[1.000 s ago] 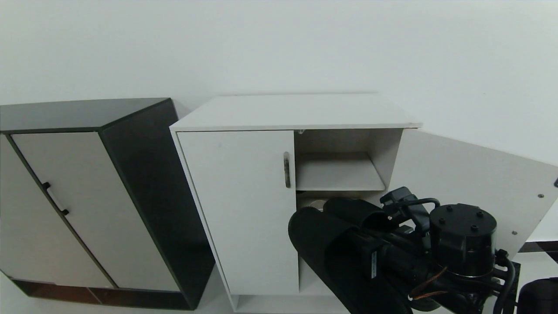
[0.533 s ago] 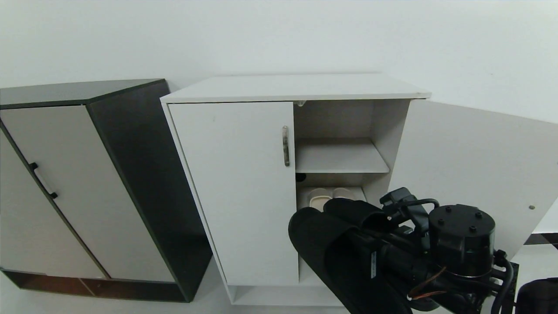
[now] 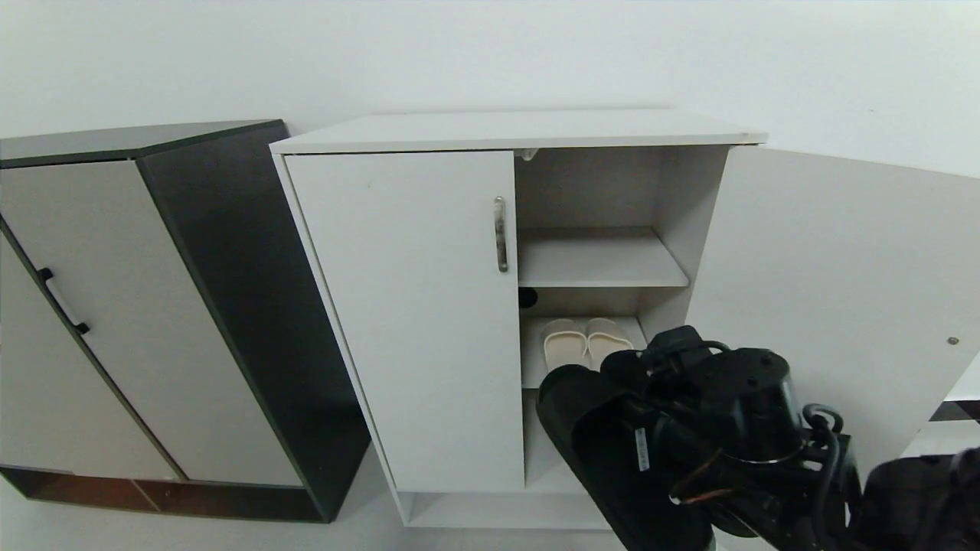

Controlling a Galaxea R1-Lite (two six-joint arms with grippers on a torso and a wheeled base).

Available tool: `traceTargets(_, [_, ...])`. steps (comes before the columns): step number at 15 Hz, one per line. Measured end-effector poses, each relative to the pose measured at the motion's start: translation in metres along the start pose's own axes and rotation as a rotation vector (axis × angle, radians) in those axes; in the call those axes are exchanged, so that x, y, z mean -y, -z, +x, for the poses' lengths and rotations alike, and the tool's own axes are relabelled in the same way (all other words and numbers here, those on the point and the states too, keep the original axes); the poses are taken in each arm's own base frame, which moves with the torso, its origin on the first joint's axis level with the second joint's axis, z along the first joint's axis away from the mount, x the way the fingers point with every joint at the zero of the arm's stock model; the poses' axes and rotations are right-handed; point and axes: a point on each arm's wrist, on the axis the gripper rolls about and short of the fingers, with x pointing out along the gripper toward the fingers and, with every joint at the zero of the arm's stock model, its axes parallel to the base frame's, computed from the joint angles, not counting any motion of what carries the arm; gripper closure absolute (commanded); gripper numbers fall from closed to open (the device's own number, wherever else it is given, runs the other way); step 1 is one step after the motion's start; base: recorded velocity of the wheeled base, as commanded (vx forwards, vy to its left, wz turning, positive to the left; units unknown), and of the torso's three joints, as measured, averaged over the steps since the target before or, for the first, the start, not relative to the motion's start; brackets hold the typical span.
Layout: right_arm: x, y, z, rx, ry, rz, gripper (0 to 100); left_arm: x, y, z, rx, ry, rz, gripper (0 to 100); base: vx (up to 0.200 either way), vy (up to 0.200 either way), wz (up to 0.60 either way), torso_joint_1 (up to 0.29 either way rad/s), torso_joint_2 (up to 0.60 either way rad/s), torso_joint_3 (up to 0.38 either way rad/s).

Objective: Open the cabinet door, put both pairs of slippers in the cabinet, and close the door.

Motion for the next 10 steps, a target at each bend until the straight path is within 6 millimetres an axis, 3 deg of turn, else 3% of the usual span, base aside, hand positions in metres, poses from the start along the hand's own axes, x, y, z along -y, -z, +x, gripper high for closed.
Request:
traceTargets(3, [-0.014, -0.040, 0.008, 0.036, 0.179, 0.085, 100, 0.000, 0.000, 0.000, 0.000, 0.000, 0.000, 100, 0.000, 0.000, 0.00, 0.000, 0.00, 0.000])
traceTargets(6, [-0.028, -0.083, 0.005, 0.140, 0.211, 0.172, 100, 0.000, 0.000, 0.000, 0.000, 0.000, 0.000, 100, 0.000, 0.000, 0.00, 0.000, 0.00, 0.000])
traceTargets(9, [-0.032, -0.096, 0.008, 0.170, 0.211, 0.197, 100, 0.000, 0.000, 0.000, 0.000, -0.003, 0.001, 100, 0.000, 0.000, 0.00, 0.000, 0.00, 0.000])
traceTargets(10, [-0.030, -0.095, 0.011, 0.168, 0.220, 0.197, 100, 0.000, 0.000, 0.000, 0.000, -0.003, 0.001, 100, 0.200, 0.000, 0.00, 0.007, 0.01, 0.002])
